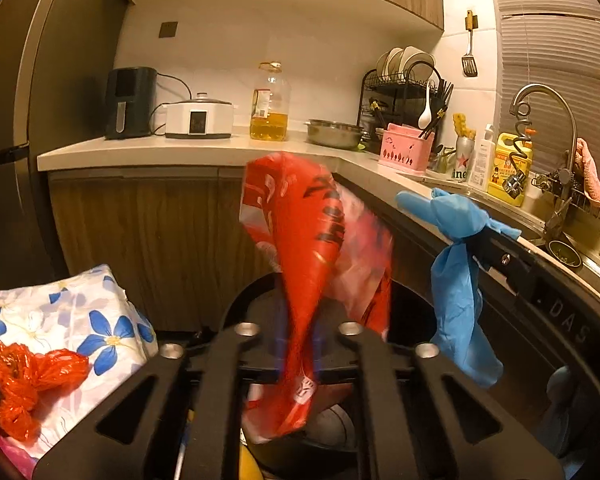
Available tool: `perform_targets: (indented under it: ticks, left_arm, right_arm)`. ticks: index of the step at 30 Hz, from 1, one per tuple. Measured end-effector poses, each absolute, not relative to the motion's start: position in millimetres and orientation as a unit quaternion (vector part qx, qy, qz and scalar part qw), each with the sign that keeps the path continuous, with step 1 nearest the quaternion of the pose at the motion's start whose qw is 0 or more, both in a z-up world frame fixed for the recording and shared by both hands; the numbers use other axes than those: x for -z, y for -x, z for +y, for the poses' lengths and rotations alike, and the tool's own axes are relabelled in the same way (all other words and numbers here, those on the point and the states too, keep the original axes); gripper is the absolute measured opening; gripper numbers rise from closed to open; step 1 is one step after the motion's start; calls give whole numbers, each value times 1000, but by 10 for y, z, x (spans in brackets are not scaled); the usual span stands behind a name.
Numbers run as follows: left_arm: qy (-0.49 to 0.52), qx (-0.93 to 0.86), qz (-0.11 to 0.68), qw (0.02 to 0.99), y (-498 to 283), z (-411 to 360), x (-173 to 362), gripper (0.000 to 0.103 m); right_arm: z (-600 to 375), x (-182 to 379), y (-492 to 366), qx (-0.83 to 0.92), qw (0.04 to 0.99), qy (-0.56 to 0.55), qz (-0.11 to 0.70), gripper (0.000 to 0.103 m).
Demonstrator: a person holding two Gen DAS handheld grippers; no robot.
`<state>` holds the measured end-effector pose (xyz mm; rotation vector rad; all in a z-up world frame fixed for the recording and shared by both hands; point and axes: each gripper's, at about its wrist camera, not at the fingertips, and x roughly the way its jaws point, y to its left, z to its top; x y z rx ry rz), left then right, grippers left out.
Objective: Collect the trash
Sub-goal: 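Open both grippers to drop the bag and glove into the bin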
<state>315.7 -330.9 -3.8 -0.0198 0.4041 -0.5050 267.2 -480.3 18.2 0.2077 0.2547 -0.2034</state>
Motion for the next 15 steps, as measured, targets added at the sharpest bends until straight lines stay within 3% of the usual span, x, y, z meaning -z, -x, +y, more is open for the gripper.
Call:
perform_targets:
  ticks: [4, 7, 15]
  left_arm:
    - [14, 248, 197, 949, -3170, -3280, 73, 41]
    - [23, 253, 199, 947, -3174, -3236, 83, 59]
    - [39, 229, 200, 952, -3163, -3079, 98, 73]
  right_arm:
    - [-4843, -147, -2720, 105, 980, -106, 133, 16]
    - [-4865, -111, -2752, 105, 978, -111, 140, 26]
    - [-4887, -60, -2752, 113, 976, -115, 145, 46]
